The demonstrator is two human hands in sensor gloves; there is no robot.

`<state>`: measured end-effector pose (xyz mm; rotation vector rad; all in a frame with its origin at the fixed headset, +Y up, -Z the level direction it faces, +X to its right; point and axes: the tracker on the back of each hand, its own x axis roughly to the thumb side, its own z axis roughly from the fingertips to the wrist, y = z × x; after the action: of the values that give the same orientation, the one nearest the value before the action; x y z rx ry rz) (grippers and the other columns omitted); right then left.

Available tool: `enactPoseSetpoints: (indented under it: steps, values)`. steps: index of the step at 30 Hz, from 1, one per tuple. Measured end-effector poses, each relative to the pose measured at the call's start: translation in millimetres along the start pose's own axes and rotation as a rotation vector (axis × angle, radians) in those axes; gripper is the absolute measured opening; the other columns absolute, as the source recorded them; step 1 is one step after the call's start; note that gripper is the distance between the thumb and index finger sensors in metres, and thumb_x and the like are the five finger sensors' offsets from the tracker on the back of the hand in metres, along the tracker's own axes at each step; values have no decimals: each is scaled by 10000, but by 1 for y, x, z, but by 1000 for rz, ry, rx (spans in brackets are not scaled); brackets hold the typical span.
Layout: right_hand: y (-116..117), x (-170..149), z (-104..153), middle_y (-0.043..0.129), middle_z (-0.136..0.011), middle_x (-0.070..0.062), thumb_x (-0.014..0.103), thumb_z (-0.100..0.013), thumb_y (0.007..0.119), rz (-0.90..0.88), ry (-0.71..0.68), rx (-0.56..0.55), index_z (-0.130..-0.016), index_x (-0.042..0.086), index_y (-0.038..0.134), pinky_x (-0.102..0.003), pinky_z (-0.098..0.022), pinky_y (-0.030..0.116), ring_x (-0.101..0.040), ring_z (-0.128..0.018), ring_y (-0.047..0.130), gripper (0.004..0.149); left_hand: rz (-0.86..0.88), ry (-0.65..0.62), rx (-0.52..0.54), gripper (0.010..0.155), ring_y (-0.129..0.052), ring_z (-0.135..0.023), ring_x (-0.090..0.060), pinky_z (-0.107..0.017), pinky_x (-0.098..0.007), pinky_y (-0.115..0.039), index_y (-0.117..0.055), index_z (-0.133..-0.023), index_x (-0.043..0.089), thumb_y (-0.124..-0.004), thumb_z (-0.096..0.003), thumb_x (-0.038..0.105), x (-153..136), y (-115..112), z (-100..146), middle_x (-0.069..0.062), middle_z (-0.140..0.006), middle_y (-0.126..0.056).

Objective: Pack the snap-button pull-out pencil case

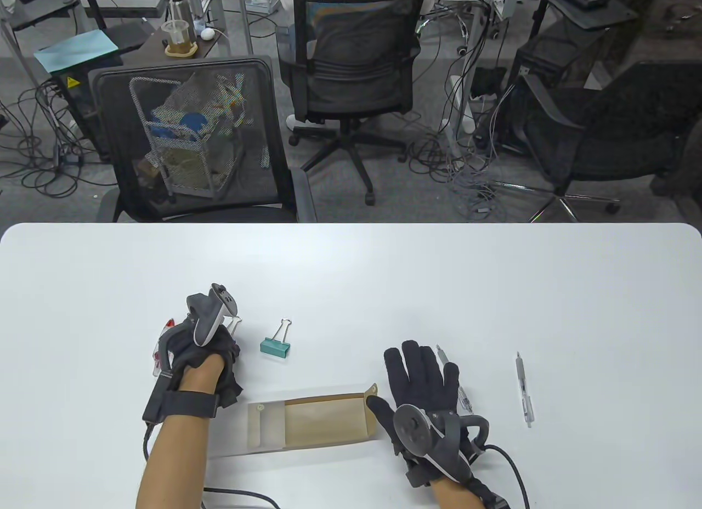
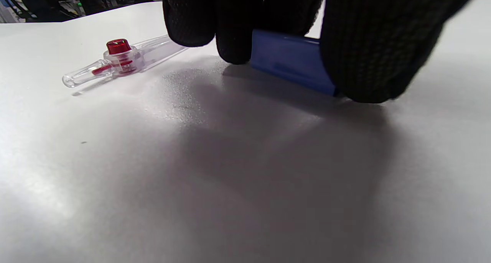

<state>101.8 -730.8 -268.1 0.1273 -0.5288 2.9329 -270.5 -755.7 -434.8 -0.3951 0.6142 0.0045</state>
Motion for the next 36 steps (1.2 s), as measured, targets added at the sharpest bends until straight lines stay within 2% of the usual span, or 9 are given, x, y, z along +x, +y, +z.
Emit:
enactPoseSetpoints:
  steps: [4, 9, 15, 19, 21, 23, 26, 31, 36]
  values:
    - [0, 0, 0, 441, -1231, 58, 759, -378, 609, 0, -1, -1, -1085, 416, 422, -634, -782, 481, -251, -1120, 562, 808, 28, -5, 7, 769, -736, -1041, -249, -849, -578, -439, -710, -1000, 390, -946, -285, 548, -4, 0, 0, 103, -1055, -754]
    - [0, 1, 0, 441, -1231, 56, 759, -378, 609, 1, -3, 0, -1085, 416, 421, -634, -782, 482, -252, -1120, 562, 808, 165, -75, 29, 766, -755, -1022, -251, -838, -585, -454, -722, -993, 384, -938, -280, 563, -21, 5, 5, 93, -1044, -764]
    - [1, 2, 0, 441, -1231, 55, 759, -379, 609, 5, -5, 6, -1085, 417, 423, -634, -782, 481, -250, -1121, 561, 807, 334, -282, 162, 769, -730, -1026, -269, -826, -598, -451, -703, -1006, 380, -928, -290, 547, -45, 16, 45, 75, -1061, -723]
    - [3, 3, 0, 442, -1231, 59, 758, -380, 609, 19, -4, 17, -1084, 417, 425, -634, -782, 481, -250, -1121, 562, 804, 422, -489, 225, 765, -721, -1033, -269, -826, -602, -451, -697, -1010, 384, -926, -297, 540, -59, 10, 88, 82, -1070, -708]
    - [3, 3, 0, 442, -1231, 52, 757, -380, 609, 29, 0, 17, -1085, 412, 427, -633, -781, 483, -250, -1120, 560, 806, 422, -639, 242, 765, -720, -1040, -257, -825, -605, -453, -694, -1011, 398, -921, -296, 547, -61, 2, 109, 91, -1075, -704]
    - [3, 2, 0, 444, -1230, 53, 756, -381, 610, 32, 3, 17, -1085, 412, 427, -635, -780, 482, -252, -1119, 560, 805, 396, -821, 200, 764, -730, -1038, -251, -819, -607, -463, -698, -1011, 405, -920, -295, 554, -59, -11, 132, 100, -1075, -711]
    - [3, 2, -1, 443, -1230, 51, 755, -382, 610, 38, 9, 26, -1086, 410, 424, -636, -779, 482, -257, -1118, 561, 805, 300, -945, 145, 763, -732, -1044, -245, -824, -607, -462, -697, -1012, 410, -921, -296, 554, -54, -33, 160, 107, -1078, -710]
    - [4, 0, -2, 446, -1230, 64, 751, -383, 616, 48, 14, 43, -1085, 415, 423, -639, -779, 474, -256, -1119, 558, 801, 164, -1016, 193, 766, -739, -1043, -239, -822, -607, -466, -700, -1008, 414, -923, -290, 557, -48, -50, 187, 110, -1074, -716]
    - [-7, 9, -1, 505, -1218, 132, 730, -382, 662, 28, -14, 54, -1068, 463, 455, -645, -789, 448, -236, -1129, 557, 764, 142, -1010, 234, 765, -736, -1045, -238, -827, -610, -456, -703, -1007, 412, -930, -288, 547, -49, -50, 192, 112, -1074, -716]
